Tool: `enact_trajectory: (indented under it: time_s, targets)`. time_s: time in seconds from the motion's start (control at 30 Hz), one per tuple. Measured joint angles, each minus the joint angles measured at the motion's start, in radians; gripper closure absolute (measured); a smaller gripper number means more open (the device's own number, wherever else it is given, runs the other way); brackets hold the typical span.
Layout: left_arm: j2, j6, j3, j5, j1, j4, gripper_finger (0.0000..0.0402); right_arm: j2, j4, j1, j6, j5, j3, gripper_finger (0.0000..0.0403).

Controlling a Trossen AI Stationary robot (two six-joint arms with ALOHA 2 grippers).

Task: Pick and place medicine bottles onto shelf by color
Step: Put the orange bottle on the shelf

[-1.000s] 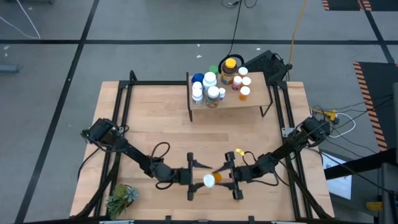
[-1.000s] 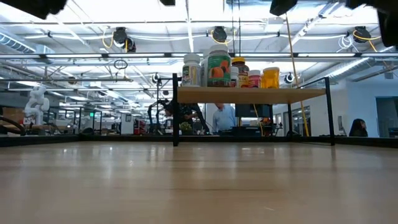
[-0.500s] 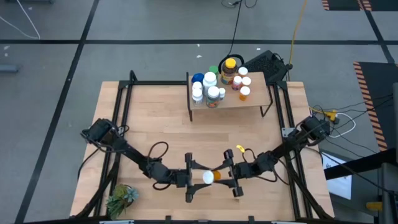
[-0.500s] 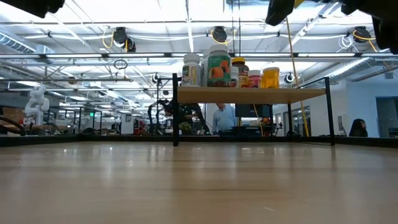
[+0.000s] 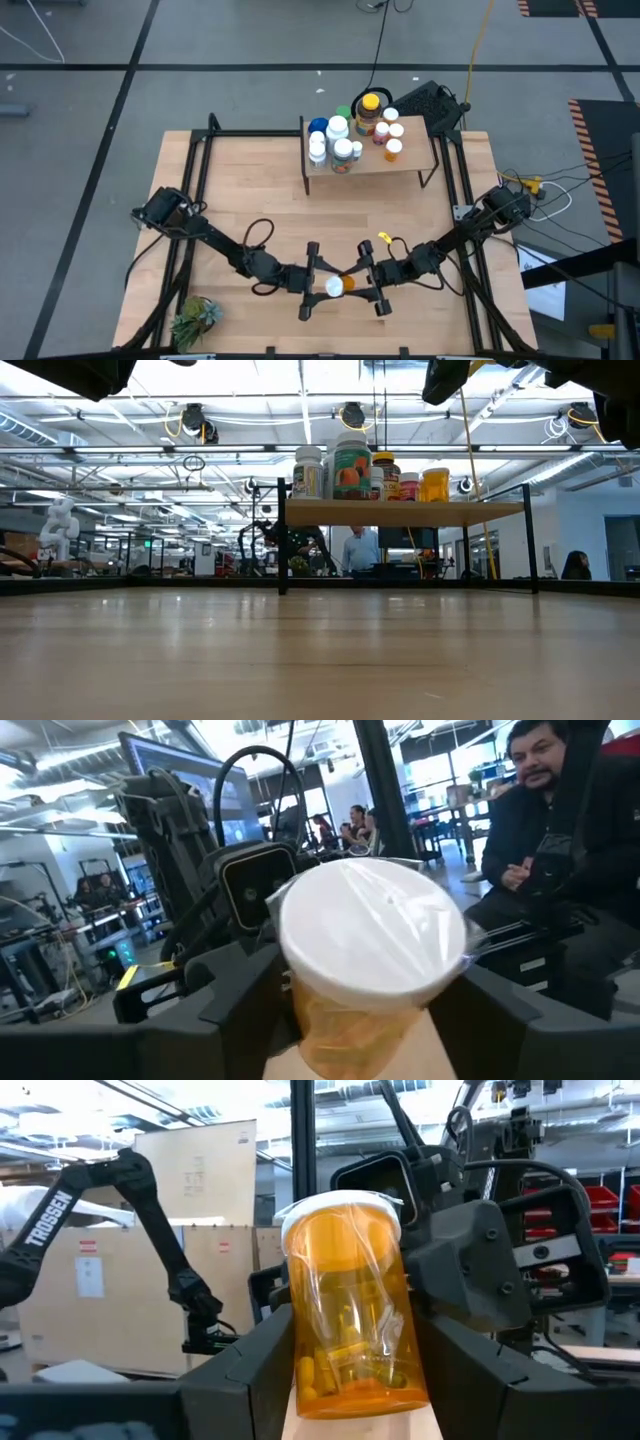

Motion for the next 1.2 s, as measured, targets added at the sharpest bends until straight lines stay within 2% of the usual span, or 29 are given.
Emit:
enact_trajectory:
  time_s: [0.17, 0.27, 0.33, 0.4, 0.5, 0.57, 0.63, 0.77, 0.9, 1.2]
  targets:
    - [0.000, 0.008, 0.000, 0.000, 0.000, -0.009, 0.0221, 0.000, -0.008, 0.000, 0.021, 0.000, 0.000, 0.0211]
    - [-0.001, 0.001, 0.000, -0.003, -0.002, -0.041, 0.0229, 0.000, -0.014, 0.003, 0.035, 0.003, 0.000, 0.0186]
    - [-0.001, 0.002, 0.000, -0.045, -0.010, -0.076, 0.0223, -0.023, -0.061, 0.013, 0.078, 0.033, -0.003, 0.0166]
    - [-0.002, 0.009, 0.002, -0.105, -0.021, -0.129, 0.0215, -0.071, -0.175, 0.021, 0.069, 0.077, -0.006, 0.0145]
    - [-0.008, 0.005, -0.001, -0.200, -0.037, -0.255, 0.0212, -0.184, -0.471, 0.047, -0.008, 0.200, -0.002, 0.0121]
    - [-0.008, -0.019, -0.003, -0.235, -0.044, -0.340, 0.0212, -0.255, -0.638, 0.063, -0.004, 0.310, 0.015, 0.0110]
    - [-0.021, -0.050, -0.003, -0.263, -0.047, -0.382, 0.0212, -0.298, -0.750, 0.076, 0.002, 0.347, 0.025, 0.0104]
    - [-0.026, -0.098, -0.001, -0.280, -0.041, -0.426, 0.0211, -0.302, -0.812, 0.081, 0.002, 0.340, 0.094, 0.0099]
    - [-0.026, -0.108, -0.001, -0.280, -0.038, -0.419, 0.0211, -0.227, -0.905, 0.062, -0.022, 0.319, 0.161, 0.0099]
    - [-0.026, -0.110, -0.003, -0.283, -0.039, -0.435, 0.0211, -0.132, -0.905, 0.007, -0.081, 0.225, 0.230, 0.0099]
